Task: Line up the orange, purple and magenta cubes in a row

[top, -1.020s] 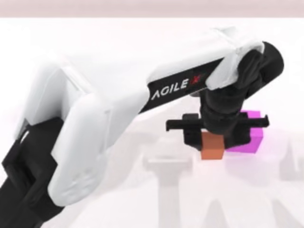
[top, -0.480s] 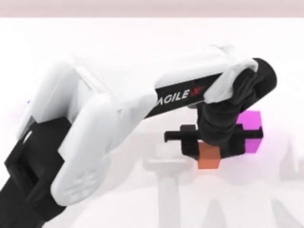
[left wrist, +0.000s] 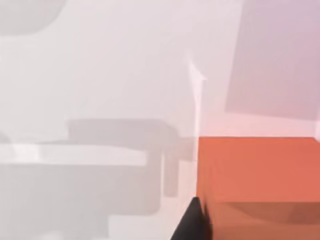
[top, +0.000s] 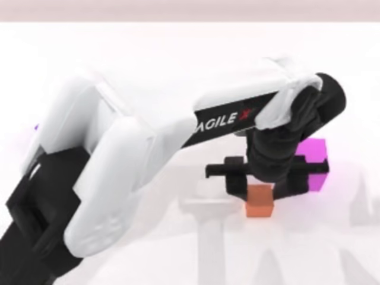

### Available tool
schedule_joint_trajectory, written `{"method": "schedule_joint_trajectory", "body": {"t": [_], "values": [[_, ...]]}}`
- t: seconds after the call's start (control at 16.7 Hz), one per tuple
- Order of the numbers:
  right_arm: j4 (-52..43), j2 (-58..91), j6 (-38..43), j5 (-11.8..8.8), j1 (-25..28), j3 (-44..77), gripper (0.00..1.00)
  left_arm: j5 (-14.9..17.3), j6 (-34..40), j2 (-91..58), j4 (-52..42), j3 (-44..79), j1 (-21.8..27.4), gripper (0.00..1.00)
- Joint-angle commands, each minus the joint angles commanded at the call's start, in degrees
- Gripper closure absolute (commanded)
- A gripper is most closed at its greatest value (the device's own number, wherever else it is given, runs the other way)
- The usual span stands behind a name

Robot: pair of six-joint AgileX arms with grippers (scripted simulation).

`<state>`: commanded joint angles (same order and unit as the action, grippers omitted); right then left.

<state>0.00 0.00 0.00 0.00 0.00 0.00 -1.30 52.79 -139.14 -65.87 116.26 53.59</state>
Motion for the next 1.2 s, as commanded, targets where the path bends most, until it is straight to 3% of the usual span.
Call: {"method": "schedule_joint_trajectory", "body": {"t": [0.24,0.3,0.84,1.2], "values": [[0.0,0.0,0.0,0.0,0.0,0.0,0.00,0.0,0.0,0.0,0.0,0.0,0.0,0.02],[0.0,0.0,0.0,0.0,0.0,0.0,0.00,0.0,0.0,0.0,0.0,0.0,0.0,0.00],[0.0,0.0,0.0,0.0,0.0,0.0,0.00,0.0,0.0,0.0,-0.2,0.2,0.0,0.00],[0.0,0.0,0.0,0.0,0.0,0.0,0.00,0.0,0.3,0.6,-11.4,10.4,-0.6,0.00]]}}
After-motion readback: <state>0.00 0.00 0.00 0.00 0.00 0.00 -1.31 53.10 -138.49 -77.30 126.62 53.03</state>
